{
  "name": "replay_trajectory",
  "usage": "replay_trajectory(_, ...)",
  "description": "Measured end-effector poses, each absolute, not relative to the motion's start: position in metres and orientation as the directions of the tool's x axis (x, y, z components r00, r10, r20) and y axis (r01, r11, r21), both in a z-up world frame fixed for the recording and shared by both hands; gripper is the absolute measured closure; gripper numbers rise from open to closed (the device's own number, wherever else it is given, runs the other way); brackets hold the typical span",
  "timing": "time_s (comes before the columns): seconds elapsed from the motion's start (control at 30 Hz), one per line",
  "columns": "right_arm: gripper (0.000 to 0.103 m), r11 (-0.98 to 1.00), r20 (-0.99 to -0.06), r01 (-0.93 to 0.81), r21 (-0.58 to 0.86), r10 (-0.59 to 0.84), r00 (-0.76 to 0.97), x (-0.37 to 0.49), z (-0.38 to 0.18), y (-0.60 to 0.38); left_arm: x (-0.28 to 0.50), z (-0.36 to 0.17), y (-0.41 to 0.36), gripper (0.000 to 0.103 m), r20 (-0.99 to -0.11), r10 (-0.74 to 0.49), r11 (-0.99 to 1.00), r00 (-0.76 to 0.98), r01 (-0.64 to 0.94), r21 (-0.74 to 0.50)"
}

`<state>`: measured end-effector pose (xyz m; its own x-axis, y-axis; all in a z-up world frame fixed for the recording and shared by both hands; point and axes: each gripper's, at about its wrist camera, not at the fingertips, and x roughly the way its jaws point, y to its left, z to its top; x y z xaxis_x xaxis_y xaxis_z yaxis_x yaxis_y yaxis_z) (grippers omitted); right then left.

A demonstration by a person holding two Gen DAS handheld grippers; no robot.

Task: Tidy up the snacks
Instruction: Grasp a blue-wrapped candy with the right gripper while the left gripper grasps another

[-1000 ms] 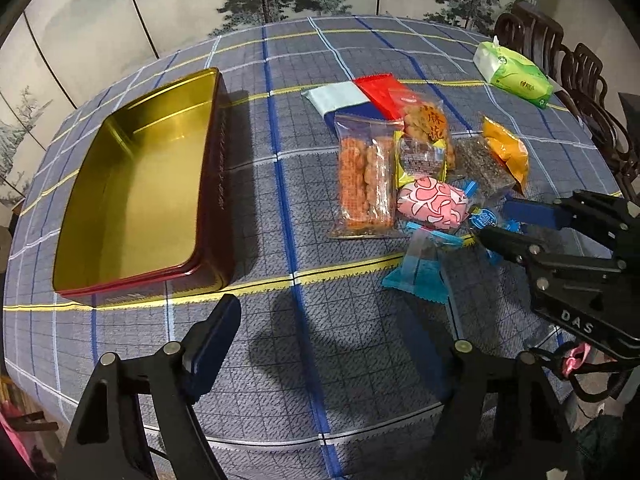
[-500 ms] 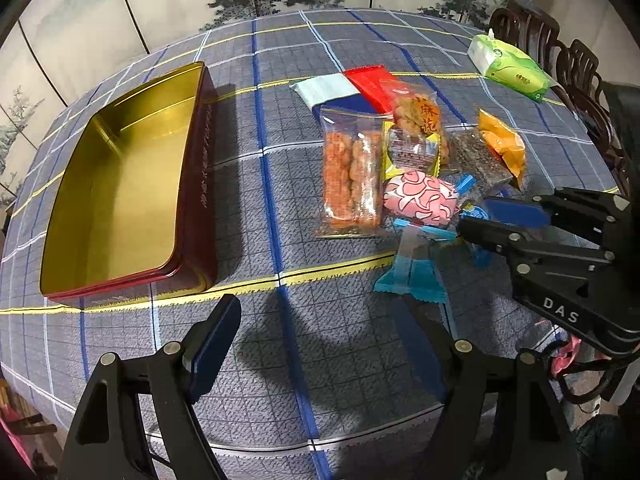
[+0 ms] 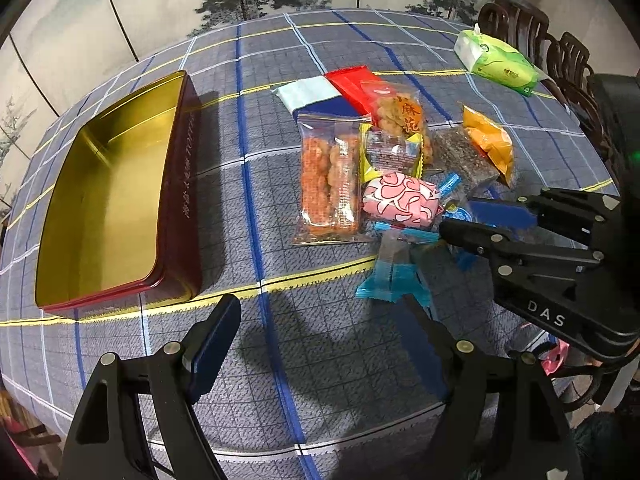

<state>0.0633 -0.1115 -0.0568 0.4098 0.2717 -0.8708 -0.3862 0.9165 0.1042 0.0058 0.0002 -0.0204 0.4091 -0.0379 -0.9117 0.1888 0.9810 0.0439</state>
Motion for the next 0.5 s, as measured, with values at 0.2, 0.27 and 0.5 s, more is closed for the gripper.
replay_trajectory(0.2,0.074,0.911,-0.873,-0.401,0.095,0.27,0.407,0.06,-0.057,-0.111,0.004,-0.02,0.002,0.026,-0.912,-0.04,0.982,0.408,0.185,0.04)
replay_trajectory(0.27,0.075,0.908,-0.874,-0.41,0.082,0.263,0.408,0.057,-0.056,-0.109,0.004,-0.02,0.003,0.026,-0.913,-0.042,0.982,0.406,0.183,0.036)
replay_trajectory(0.5,0.075,0.921,-0.877,-0.387,0.048,0.224,0.426,0.05,-0.055,-0.121,0.005,-0.021,0.0,0.026,-0.914,-0.057,0.98,0.402,0.199,0.026)
